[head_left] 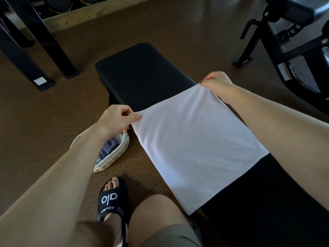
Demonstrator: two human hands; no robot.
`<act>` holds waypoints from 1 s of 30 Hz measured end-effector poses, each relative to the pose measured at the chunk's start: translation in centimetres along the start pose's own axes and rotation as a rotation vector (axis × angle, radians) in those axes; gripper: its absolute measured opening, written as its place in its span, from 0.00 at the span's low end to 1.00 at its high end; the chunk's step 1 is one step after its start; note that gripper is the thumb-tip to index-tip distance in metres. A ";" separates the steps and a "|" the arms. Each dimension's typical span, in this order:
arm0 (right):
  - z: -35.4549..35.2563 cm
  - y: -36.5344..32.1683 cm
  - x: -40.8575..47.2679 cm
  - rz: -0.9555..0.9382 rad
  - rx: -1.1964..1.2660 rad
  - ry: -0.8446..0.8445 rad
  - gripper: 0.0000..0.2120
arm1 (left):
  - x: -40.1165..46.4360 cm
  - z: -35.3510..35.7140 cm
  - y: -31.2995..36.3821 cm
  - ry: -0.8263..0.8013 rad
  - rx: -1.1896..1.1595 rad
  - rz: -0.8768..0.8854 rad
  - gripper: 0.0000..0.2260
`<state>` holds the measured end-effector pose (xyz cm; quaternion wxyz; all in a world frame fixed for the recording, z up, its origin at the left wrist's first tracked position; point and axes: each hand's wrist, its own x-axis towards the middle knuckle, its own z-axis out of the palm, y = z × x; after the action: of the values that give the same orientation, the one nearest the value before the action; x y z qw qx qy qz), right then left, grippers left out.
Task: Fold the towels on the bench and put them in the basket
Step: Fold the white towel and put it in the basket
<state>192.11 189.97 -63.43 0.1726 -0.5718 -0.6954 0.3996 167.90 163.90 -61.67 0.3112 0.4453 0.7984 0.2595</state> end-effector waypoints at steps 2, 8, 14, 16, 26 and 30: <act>0.1 0.1 0.0 -0.016 -0.017 -0.007 0.07 | 0.1 0.2 -0.1 0.024 0.011 -0.017 0.13; 0.4 0.4 0.2 -0.036 -0.025 -0.003 0.13 | 0.3 0.8 -0.4 0.034 -0.010 -0.059 0.15; 0.6 0.7 0.0 -0.121 -0.070 0.060 0.08 | 0.2 0.9 -0.9 0.026 -0.185 -0.115 0.09; 0.8 0.8 -0.4 -0.150 -0.056 0.090 0.04 | 0.2 1.1 -1.1 0.040 -0.257 -0.147 0.08; -0.3 2.3 -5.0 -0.179 -0.109 0.119 0.09 | 0.2 2.4 -0.8 0.132 -0.335 -0.201 0.08; -2.8 3.9 -6.8 -0.069 -0.066 0.014 0.11 | 0.0 2.7 -0.3 0.097 -0.347 -0.249 0.11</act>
<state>198.63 184.74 -63.15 0.1723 -0.5555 -0.7263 0.3664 169.74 164.15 -63.67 0.3739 0.2698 0.8049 0.3737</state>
